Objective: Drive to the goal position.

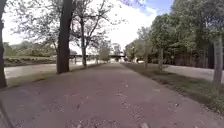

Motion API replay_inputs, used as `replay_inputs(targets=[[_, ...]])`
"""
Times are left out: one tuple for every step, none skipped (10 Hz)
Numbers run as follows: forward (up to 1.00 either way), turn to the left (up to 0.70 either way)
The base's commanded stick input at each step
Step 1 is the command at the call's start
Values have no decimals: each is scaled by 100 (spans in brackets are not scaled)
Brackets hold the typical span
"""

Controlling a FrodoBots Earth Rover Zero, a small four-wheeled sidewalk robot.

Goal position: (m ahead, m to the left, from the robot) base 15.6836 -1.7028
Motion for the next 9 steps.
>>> replay_inputs(targets=[[41, 0], [100, 0], [100, 0], [100, 0], [100, 0], [100, 0], [100, 0], [100, 0], [100, 0]])
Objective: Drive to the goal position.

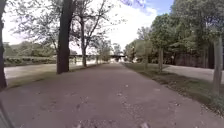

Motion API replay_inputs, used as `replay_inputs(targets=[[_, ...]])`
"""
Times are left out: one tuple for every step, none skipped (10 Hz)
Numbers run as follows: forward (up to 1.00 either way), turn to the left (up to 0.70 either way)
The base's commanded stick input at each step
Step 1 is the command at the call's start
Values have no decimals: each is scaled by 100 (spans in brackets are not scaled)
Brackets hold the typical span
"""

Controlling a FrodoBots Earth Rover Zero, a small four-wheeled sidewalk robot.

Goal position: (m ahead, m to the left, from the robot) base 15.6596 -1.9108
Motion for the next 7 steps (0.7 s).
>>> replay_inputs(targets=[[100, 0], [100, 0], [100, 0], [100, 0], [100, 0], [100, 0], [100, 0]])
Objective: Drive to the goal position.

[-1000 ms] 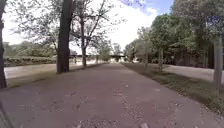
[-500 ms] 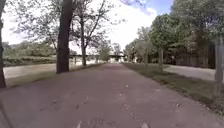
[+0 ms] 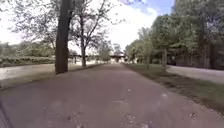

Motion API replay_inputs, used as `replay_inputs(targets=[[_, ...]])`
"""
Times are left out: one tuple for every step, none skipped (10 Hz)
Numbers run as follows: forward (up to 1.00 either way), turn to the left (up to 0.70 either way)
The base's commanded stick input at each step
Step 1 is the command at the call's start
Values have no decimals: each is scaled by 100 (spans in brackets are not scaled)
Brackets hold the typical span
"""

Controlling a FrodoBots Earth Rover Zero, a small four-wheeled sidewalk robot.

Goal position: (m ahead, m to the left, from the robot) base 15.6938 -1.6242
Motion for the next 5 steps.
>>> replay_inputs(targets=[[100, 0], [92, 0], [44, 0], [0, 0], [0, 0]])
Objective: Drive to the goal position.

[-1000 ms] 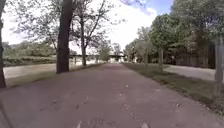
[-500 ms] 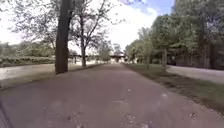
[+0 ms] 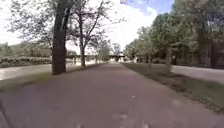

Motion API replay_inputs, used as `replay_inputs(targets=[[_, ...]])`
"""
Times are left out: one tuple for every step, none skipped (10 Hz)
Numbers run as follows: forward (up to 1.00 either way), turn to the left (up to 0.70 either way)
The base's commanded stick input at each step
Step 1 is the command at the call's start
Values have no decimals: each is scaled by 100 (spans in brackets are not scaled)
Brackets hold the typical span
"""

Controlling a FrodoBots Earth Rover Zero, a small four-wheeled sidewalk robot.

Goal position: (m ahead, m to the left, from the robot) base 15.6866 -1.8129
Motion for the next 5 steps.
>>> replay_inputs(targets=[[0, 0], [0, 0], [0, 0], [0, 0], [0, 0]])
